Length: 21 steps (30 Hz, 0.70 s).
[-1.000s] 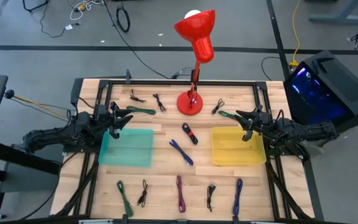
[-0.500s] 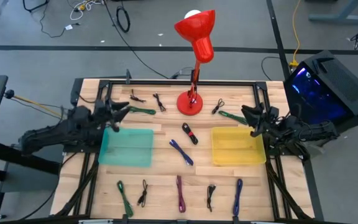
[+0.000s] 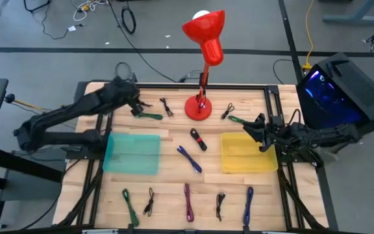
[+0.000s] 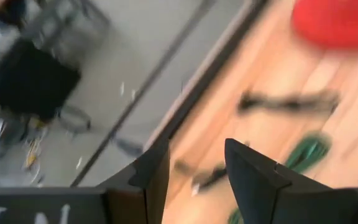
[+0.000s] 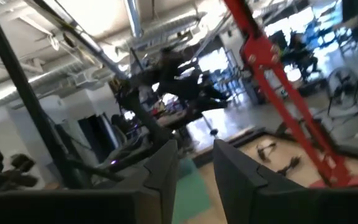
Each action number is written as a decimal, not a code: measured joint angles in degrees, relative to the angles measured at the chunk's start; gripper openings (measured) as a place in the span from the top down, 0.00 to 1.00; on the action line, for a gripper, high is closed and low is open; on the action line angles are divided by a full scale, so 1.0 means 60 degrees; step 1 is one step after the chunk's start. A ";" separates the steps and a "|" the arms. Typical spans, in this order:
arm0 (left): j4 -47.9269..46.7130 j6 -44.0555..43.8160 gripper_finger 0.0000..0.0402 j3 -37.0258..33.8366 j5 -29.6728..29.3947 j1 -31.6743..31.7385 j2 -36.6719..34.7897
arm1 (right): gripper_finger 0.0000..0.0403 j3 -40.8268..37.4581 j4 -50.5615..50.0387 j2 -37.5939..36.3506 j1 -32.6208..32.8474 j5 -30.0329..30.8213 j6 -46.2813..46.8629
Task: Pick & Place USB Port
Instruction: Put the black charger cable into the green bin
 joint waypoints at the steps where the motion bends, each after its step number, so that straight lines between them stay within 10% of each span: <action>1: -0.0285 0.0139 0.60 0.0162 0.0063 0.0172 0.0438 | 0.73 0.0000 0.0072 0.0133 0.0000 -0.0028 0.0102; 12: -0.0794 0.2981 0.60 0.0318 0.2722 0.1028 0.3359 | 0.73 0.0000 0.1916 0.1857 0.0007 -0.0022 0.0109; 21: -0.0337 0.5503 0.60 0.0318 0.1805 0.1126 0.4345 | 0.73 0.0000 0.2777 0.3434 0.0007 -0.0015 0.0207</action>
